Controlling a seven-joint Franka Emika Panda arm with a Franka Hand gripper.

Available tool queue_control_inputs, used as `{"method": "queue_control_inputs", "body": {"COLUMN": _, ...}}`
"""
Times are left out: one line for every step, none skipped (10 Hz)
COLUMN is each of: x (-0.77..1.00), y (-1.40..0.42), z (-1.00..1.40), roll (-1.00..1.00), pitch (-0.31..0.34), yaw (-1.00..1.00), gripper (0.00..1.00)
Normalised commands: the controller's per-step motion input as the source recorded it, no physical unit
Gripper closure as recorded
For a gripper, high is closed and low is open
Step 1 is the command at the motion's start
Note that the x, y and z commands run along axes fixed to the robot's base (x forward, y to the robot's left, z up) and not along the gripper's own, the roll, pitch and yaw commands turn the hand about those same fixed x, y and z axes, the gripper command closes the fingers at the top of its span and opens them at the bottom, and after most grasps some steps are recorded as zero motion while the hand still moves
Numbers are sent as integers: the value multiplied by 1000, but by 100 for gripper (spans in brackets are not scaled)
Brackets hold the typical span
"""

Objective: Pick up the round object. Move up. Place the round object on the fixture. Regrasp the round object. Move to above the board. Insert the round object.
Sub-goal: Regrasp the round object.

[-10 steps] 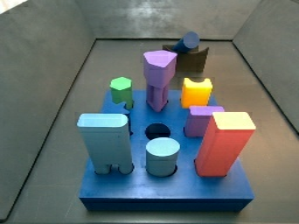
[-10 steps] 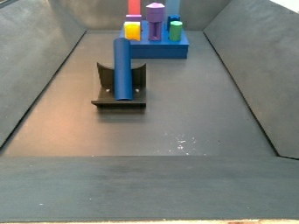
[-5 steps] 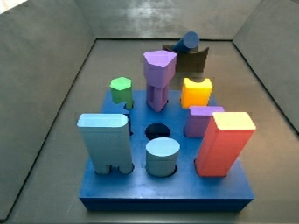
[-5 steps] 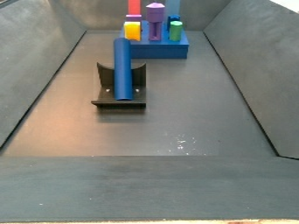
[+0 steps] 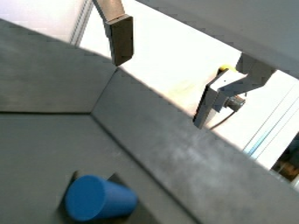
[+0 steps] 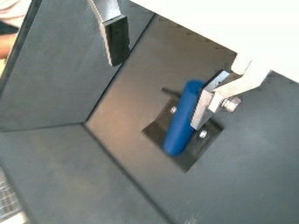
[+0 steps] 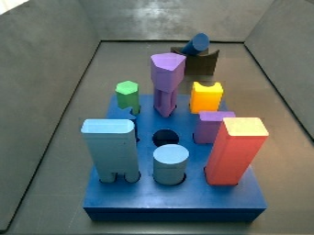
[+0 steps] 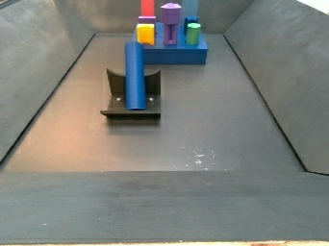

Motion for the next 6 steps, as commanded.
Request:
{"method": "queue_control_inputs", "body": {"x": 109, "y": -53, "z": -9, "roll": 587, "pitch": 177, "yaw": 202, "gripper": 0}}
{"method": "queue_control_inputs", "body": {"x": 108, "y": -56, "z": -11, "roll": 466, "pitch": 158, "yaw": 219, "gripper": 0}}
{"method": "queue_control_inputs", "body": {"x": 102, "y": -41, "z": -3, "roll": 260, "pitch": 117, "yaw": 234, "gripper": 0}}
{"method": "queue_control_inputs", "body": {"x": 90, "y": -36, "z": 1, "roll": 187, "pitch": 75, "yaw": 237, "gripper": 0}}
{"method": "queue_control_inputs", "body": {"x": 75, "y": -43, "z": -7, "roll": 159, "pitch": 26, "yaw": 228, "gripper": 0}}
{"method": "queue_control_inputs", "body": {"x": 78, "y": -48, "z": -6, "roll": 154, "pitch": 17, "yaw": 220, "gripper": 0}}
